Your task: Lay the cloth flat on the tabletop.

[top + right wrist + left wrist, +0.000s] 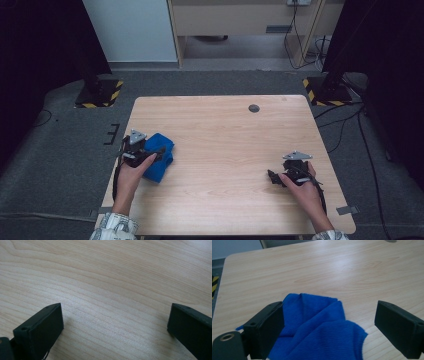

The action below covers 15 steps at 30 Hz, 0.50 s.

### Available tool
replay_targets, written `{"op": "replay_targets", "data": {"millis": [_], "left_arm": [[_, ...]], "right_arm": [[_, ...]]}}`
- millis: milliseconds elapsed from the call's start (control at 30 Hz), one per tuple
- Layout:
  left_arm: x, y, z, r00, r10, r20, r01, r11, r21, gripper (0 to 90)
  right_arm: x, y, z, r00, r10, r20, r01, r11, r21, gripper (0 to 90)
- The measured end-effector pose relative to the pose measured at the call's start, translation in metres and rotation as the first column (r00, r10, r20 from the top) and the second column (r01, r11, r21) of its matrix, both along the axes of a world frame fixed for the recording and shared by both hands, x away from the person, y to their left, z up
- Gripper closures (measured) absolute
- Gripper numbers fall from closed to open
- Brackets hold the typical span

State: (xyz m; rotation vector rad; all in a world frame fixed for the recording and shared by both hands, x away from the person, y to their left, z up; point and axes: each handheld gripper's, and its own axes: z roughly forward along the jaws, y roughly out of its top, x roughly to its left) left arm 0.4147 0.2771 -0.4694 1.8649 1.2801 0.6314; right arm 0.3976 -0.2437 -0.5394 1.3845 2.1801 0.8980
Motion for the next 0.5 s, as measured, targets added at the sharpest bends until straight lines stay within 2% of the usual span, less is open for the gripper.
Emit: {"op": "replay_targets", "data": {"millis": [100, 200, 267, 367, 500], "left_arm": [[0.002, 0.007, -0.013, 0.9991, 0.01, -0.041, -0.01, 0.9998, 0.019, 8.1], [0.004, 0.01, -0.025, 0.9958, 0.004, -0.091, -0.002, 0.9998, 0.02, 8.1], [0.006, 0.011, -0.033, 0.9937, -0.004, -0.112, 0.007, 0.9993, 0.035, 7.8], [0.008, 0.015, -0.045, 0.9893, -0.005, -0.146, 0.008, 0.9998, 0.02, 7.2], [0.009, 0.015, -0.052, 0.9855, -0.02, -0.169, 0.024, 0.9995, 0.022, 5.5]], "right_arm": [[0.0, 0.0, 0.0, 1.0, -0.001, 0.0, 0.001, 1.0, 0.0, 0.5], [-0.001, 0.0, 0.0, 1.0, 0.0, 0.001, 0.0, 1.0, -0.002, 0.5], [-0.001, 0.0, 0.0, 1.0, 0.001, 0.001, -0.001, 1.0, -0.002, 0.4], [0.0, 0.001, 0.0, 1.0, -0.001, -0.001, 0.001, 1.0, 0.001, 0.2], [-0.001, 0.001, 0.0, 0.9999, -0.01, 0.003, 0.01, 1.0, -0.004, 0.5]]}}
